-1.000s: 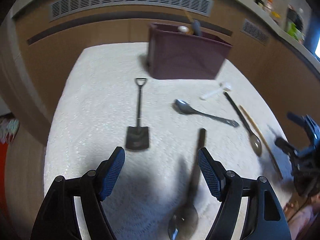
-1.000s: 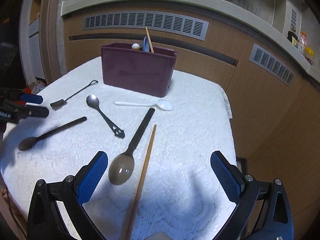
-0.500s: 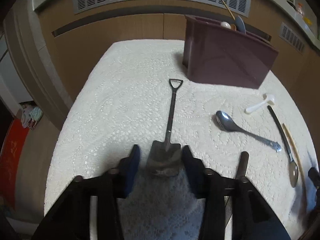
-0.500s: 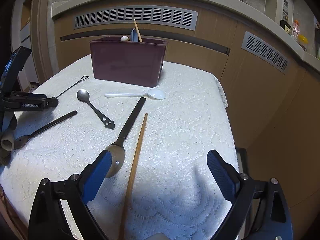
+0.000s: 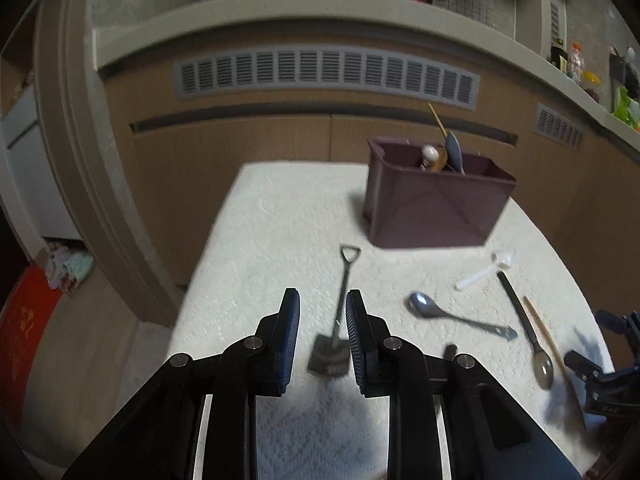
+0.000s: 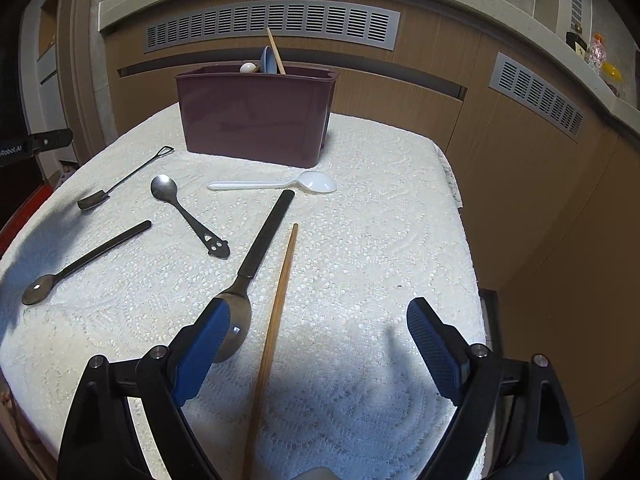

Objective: Organize utensils
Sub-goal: 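Grasp the wooden chopstick with the right tool while the left tool approaches the shovel spoon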

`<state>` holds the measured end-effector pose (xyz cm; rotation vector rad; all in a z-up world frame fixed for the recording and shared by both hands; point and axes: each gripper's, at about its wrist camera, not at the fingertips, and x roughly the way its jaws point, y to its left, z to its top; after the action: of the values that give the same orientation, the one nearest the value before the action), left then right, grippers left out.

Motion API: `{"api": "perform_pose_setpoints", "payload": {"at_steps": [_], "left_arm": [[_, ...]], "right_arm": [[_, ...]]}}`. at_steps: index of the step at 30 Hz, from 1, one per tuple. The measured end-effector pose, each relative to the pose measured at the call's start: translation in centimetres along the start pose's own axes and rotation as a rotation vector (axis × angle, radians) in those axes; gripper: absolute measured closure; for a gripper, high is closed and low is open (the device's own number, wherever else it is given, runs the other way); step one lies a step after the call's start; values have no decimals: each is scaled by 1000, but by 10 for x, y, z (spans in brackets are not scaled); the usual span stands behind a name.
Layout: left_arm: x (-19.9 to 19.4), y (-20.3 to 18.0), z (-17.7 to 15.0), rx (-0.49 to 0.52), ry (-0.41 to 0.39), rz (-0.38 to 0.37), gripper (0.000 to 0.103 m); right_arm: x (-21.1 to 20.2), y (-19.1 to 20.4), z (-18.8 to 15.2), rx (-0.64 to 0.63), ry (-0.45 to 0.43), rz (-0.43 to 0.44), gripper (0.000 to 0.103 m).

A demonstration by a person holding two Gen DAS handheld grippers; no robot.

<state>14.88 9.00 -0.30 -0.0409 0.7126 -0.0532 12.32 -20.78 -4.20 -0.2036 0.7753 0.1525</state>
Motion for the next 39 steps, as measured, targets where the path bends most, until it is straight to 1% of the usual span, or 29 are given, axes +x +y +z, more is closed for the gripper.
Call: {"api": "perform_pose_setpoints", "payload": {"at_steps": [1,2,3,5,10,16,20,22,24,25,26,27,28,31,36,39], "left_arm": [[1,1,-3,-17,25,-19,76],[5,0,-8,-28,54,-35,71],[8,-2,-14,-28,76,-42,61],[17,-7,-24,-16,103,-34,48],[41,-13,-35,-16,158,14,48],[50,-12,-35,-15,162,39,48],[59,-8,-34,-21,184,58,48],[69,-6,-34,-30,214,63,48],[72,-8,-31,-18,211,70,51],[73,-9,-29,-8,206,72,56],[73,-10,-28,-7,200,67,66],[71,-10,-28,-7,187,66,68],[66,-10,-27,-6,165,61,69],[38,-12,-23,17,64,64,69],[-11,-19,-5,64,-85,55,72],[-27,-22,8,76,-134,47,73]], "right_arm": [[-1,0,-1,-2,-1,-2,15],[-2,0,-1,-2,-2,-3,15],[-2,0,-2,-1,-3,-4,15],[-1,-1,-2,6,1,-2,15],[2,3,-4,7,6,-3,15],[2,2,-6,23,3,-7,15],[4,2,-7,23,8,-2,15],[4,2,-7,24,7,-1,15],[4,2,-6,27,8,0,15],[5,2,-6,27,9,0,15],[5,1,-6,28,10,2,15],[5,1,-7,29,11,4,15],[5,1,-6,29,11,4,15],[5,-1,-7,37,8,7,15],[4,-2,-6,42,5,8,15],[2,-3,-6,43,-3,11,15]]}}
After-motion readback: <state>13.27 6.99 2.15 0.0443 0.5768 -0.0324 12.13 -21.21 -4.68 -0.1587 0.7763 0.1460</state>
